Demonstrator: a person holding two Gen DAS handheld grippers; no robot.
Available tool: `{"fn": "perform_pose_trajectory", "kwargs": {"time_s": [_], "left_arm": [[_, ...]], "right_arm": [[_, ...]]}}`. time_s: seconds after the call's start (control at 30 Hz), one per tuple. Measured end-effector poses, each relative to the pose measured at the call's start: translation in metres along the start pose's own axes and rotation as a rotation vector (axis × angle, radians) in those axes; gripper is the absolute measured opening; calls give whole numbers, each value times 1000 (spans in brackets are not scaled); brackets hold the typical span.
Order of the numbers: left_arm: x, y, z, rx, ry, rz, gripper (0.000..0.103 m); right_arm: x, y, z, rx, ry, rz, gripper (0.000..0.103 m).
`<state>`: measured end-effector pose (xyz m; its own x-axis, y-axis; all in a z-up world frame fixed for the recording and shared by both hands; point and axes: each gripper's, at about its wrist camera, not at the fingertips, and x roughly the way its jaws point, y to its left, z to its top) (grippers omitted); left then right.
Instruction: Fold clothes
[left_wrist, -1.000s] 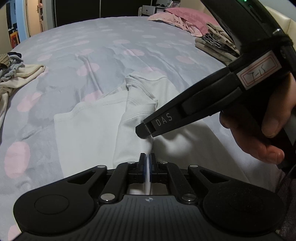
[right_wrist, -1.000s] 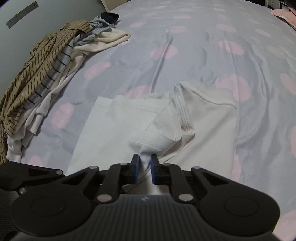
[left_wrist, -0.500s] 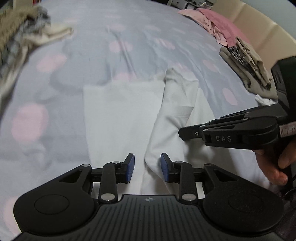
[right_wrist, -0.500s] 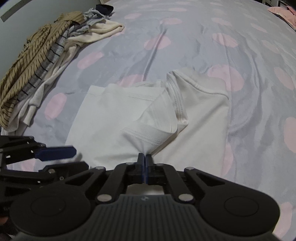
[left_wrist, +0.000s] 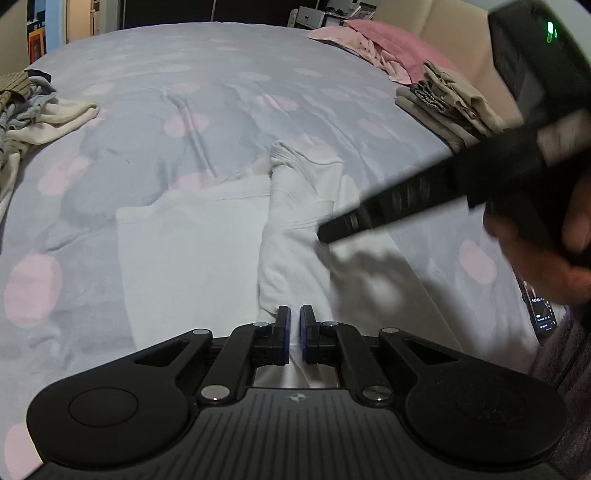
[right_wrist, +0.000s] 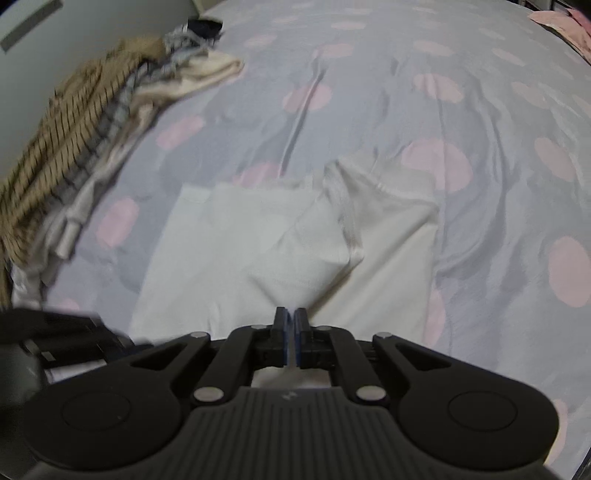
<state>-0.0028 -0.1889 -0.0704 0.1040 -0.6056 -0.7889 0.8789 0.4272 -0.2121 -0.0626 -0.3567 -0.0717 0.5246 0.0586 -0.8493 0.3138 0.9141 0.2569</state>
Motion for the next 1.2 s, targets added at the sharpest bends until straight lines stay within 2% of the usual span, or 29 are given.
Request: {"fn": "perform_pose_trajectory", "kwargs": {"time_s": [0.03, 0.07, 0.1, 0.27, 0.33, 0.4, 0.43, 0.5, 0.57, 0.63, 0.77, 1.03, 1.07, 1.13, 1.2], "left_arm": [[-2, -3, -1, 9, -13, -1, 3], [-4, -6, -1, 18, -26, -1, 3], [-7, -10, -1, 35, -37, -11, 3], [-18, -30, -2, 102, -77, -69, 3], [-17, -33, -4, 117, -71, -63, 3], [-15, -32, -6, 117, -62, -54, 3], [-14, -30, -6, 110, -53, -53, 4], [-14, -26, -5, 91, -41, -44, 4], [-16, -17, -4, 59, -41, -32, 13], [-18, -9, -2, 22, -46, -28, 30], [-17, 1, 1, -44, -43, -63, 40], [-3, 6, 18, -109, -59, -88, 39], [-1, 7, 22, -119, -62, -88, 36], [1, 8, 27, -137, -68, -87, 20], [2, 10, 30, -138, -81, -68, 12]], "right_arm": [[-4, -1, 2, 10, -16, 5, 17], [-6, -2, 4, 20, -25, 12, 29], [-9, -2, 6, 30, -33, 19, 31], [-10, 8, 4, 10, -19, 90, 31], [-7, 17, 0, -26, -4, 94, 31], [-2, 21, -3, -49, 8, 68, 26], [0, 22, -5, -60, 13, 55, 14], [3, 20, -6, -60, 19, 43, 7], [4, 17, -7, -49, 22, 42, 6], [2, 14, -6, -29, 22, 51, 6], [-2, 9, -4, 6, 17, 72, 6], [-16, 6, 1, 32, -31, 116, 6], [-18, 5, 2, 35, -41, 118, 6], [-23, 3, 3, 40, -61, 121, 6], [-28, 1, 5, 45, -81, 125, 7]]}}
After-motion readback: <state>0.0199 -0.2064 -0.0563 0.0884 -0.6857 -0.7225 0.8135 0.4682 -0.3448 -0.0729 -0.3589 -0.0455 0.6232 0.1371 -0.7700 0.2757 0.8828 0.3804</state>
